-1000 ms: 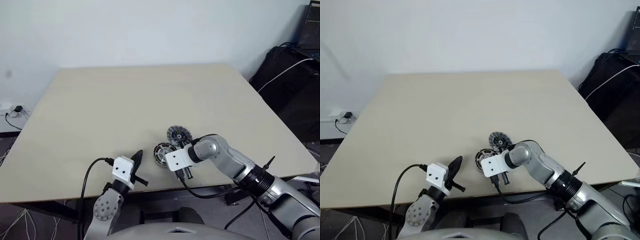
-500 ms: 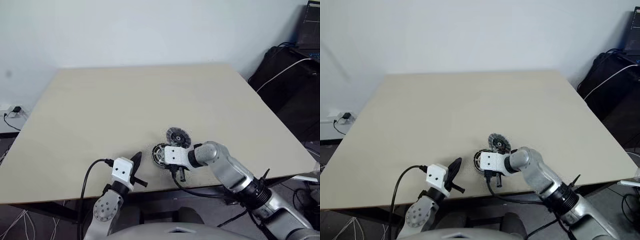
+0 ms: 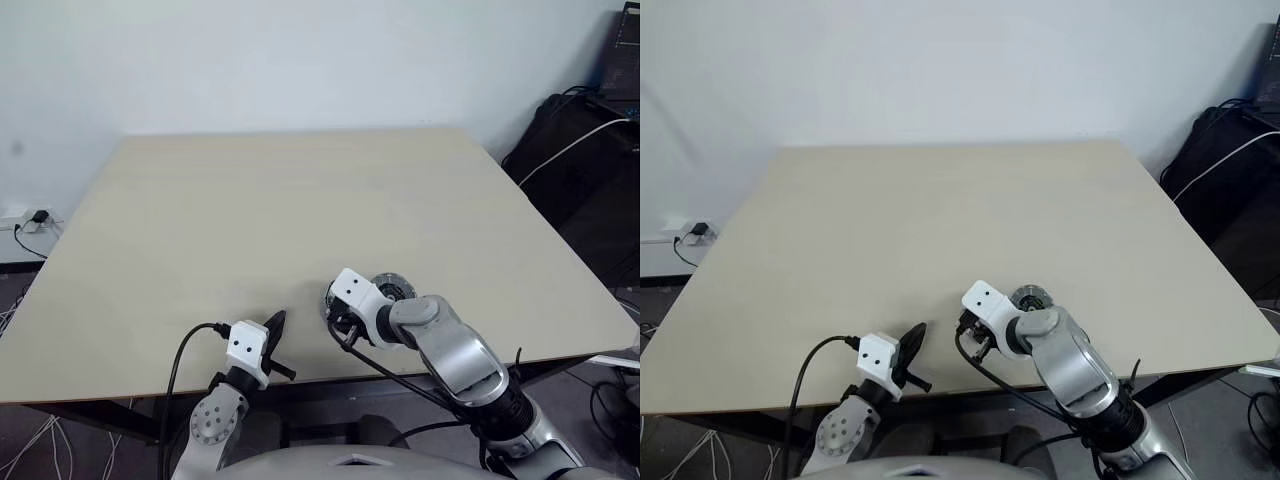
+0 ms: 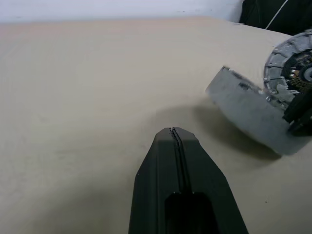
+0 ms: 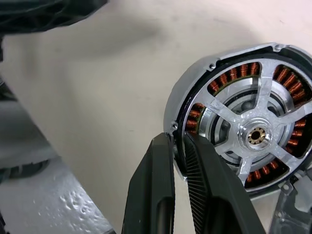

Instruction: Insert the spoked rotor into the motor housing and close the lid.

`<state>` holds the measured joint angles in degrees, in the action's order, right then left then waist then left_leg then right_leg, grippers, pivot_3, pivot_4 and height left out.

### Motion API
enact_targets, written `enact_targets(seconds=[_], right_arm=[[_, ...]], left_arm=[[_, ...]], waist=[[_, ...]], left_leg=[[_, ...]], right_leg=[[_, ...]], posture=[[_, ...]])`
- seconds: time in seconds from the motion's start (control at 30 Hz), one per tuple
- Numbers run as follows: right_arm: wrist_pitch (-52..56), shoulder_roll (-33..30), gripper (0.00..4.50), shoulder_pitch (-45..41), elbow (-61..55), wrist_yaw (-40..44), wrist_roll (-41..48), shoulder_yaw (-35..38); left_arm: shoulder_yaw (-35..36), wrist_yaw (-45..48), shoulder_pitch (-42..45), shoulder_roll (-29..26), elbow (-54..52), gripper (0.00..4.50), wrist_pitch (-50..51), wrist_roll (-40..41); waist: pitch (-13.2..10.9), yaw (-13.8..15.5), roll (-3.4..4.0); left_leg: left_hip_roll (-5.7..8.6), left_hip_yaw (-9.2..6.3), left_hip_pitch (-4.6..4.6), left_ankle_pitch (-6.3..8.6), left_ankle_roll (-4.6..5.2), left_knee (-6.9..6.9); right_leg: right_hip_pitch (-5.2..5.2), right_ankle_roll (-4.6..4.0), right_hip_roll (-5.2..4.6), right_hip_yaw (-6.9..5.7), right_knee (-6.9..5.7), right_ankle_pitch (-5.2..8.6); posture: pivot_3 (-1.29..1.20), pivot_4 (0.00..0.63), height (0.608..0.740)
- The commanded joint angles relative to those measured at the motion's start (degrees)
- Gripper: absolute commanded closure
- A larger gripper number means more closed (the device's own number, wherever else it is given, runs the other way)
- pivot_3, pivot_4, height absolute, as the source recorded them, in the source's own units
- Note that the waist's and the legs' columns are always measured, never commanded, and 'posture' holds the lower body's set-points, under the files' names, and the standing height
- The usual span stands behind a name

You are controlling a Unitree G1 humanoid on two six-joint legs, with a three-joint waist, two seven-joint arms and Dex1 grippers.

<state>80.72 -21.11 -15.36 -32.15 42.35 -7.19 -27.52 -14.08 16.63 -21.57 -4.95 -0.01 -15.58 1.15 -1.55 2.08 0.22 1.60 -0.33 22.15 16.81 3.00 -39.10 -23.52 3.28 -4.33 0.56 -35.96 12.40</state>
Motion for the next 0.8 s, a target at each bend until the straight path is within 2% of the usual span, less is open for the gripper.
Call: enact_targets(seconds=[0.03, 0.27, 0.8], right_arm=[[3.69, 0.33, 4.4, -2.61, -3.59, -2.34, 3.19, 2.77], [6.98, 2.08, 4.4, -6.14, -3.19, -4.87, 10.31, 3.21], [-4.55, 7.99, 4.4, -6.76, 16.38, -15.27, 13.23, 0.92]], left_arm=[[-0.29, 0.3, 0.65, 0.15, -0.39, 4.5, -1.83, 0.28], [-0.56, 0.02, 0.21, 0.18, -2.0, 4.5, -1.14, 0.05], [-0.51, 0.08, 0.33, 0.15, -2.31, 4.5, -0.47, 0.38]], waist=[[0.0, -0.15, 0.0], [-0.01, -0.91, 0.02], [0.2, -1.16, 0.19]], left_leg=[[0.0, 0.0, 0.0, 0.0, 0.0, 0.0], [-0.02, -0.02, 0.0, -0.16, 0.28, 0.01], [0.06, -0.01, -0.02, -0.17, 0.3, -0.02]], right_leg=[[0.0, 0.0, 0.01, 0.0, 0.0, 0.0], [-0.02, 0.0, 0.09, -0.01, -0.02, 0.0], [0.05, 0.06, 0.06, -0.01, -0.03, -0.04]], posture=[[0.0, 0.0, 0.74], [0.0, 0.0, 0.74], [0.0, 0.0, 0.74]])
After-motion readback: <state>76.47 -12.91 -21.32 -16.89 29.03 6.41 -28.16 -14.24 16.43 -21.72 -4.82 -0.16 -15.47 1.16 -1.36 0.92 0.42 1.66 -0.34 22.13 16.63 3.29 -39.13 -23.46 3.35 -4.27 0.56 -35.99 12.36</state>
